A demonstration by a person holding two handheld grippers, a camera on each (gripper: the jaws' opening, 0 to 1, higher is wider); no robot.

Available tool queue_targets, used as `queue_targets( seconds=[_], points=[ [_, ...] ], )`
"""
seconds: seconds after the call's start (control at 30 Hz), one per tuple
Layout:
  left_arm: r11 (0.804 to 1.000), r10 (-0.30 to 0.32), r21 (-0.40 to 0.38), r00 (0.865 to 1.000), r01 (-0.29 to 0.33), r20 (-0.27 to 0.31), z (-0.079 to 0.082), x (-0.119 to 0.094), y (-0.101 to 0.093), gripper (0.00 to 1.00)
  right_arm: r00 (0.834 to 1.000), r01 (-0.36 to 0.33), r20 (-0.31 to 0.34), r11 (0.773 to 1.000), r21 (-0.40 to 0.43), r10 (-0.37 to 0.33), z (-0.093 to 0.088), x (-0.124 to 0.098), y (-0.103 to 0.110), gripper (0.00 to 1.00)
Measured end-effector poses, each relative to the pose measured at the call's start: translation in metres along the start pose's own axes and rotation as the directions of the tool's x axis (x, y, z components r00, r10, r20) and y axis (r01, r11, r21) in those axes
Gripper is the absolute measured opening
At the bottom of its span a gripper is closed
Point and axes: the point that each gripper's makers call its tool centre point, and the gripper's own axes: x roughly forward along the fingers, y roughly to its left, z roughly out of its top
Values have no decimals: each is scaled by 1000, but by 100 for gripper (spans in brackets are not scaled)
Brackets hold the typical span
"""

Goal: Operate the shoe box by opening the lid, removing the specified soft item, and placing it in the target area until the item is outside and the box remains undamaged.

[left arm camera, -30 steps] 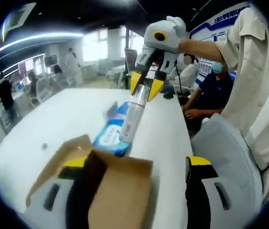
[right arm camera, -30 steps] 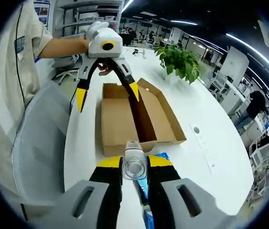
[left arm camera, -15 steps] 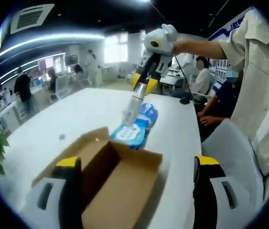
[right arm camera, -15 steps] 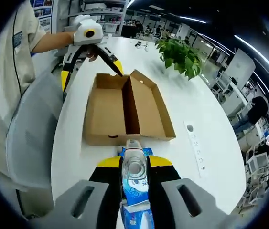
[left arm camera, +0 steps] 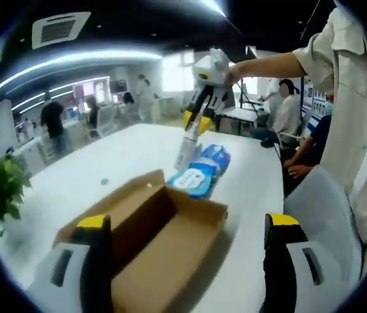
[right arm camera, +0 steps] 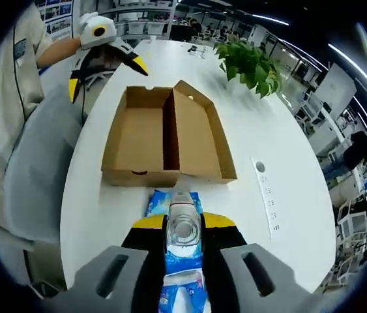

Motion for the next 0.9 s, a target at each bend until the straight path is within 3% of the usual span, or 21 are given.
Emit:
queue_targets(
  seconds=[0.47,0.9],
  points=[
    [990,116,-83,993,-117,-19,-36,-31,5,100,994,-41,-99,998,-45,37,-17,28,-28,16],
    [975,183,-127,983,-185,-25,-48,-46,18,100,980,-64,-193,996,-57,52,-36,50,-56,16]
  ],
)
